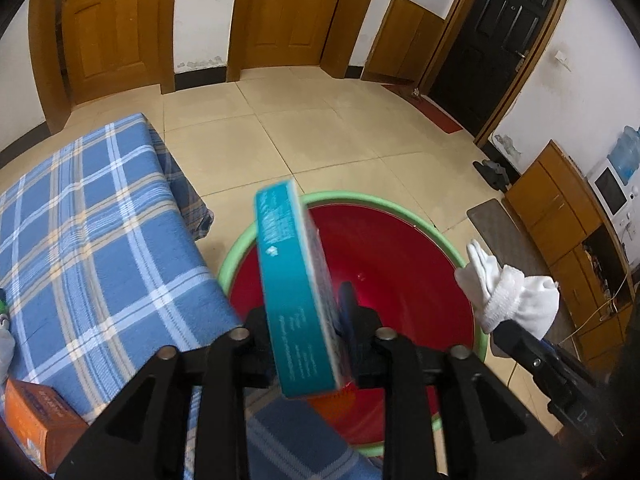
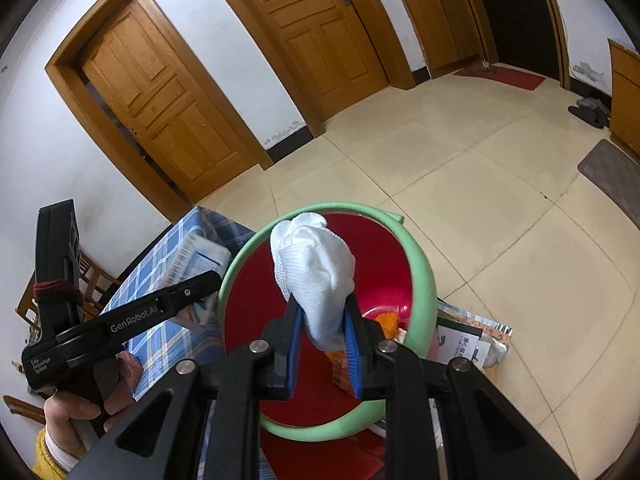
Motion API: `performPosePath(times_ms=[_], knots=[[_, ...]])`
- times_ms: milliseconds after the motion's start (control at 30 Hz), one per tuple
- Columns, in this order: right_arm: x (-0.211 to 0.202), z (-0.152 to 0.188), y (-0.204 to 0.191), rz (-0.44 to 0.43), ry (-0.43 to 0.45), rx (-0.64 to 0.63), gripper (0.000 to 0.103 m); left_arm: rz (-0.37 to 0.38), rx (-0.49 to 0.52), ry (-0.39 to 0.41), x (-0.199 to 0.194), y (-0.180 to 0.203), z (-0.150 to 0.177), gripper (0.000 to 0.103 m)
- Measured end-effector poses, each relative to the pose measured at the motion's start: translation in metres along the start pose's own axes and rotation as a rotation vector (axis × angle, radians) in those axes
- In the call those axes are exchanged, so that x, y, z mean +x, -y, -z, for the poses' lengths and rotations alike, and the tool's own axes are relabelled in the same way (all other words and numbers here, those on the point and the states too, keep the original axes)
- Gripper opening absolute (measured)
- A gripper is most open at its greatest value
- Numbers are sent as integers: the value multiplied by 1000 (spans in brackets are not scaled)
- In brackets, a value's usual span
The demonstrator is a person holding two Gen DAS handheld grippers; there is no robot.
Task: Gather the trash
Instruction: 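Carry the teal box in the left gripper and the sock in the right gripper over the bucket, then open the left gripper dropping the teal box while the right gripper drops the white sock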
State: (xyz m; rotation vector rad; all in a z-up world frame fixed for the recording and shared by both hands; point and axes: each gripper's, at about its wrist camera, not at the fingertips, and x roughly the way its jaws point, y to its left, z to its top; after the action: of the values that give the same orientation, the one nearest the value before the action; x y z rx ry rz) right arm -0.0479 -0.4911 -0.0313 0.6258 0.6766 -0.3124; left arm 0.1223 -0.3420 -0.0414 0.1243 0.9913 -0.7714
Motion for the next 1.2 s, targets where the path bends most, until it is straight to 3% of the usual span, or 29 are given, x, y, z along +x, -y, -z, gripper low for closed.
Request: performPosePath(times_ms=[67, 567, 1200], knots=[[1, 0, 3, 1, -3, 5, 22, -6, -8, 6, 1, 1, -1, 45], [11, 9, 0, 22, -34, 9, 26, -30, -11, 31, -16, -2, 0, 58], [19, 15, -5, 18, -57, 12, 66, -59, -60, 94, -63, -30, 13, 64]])
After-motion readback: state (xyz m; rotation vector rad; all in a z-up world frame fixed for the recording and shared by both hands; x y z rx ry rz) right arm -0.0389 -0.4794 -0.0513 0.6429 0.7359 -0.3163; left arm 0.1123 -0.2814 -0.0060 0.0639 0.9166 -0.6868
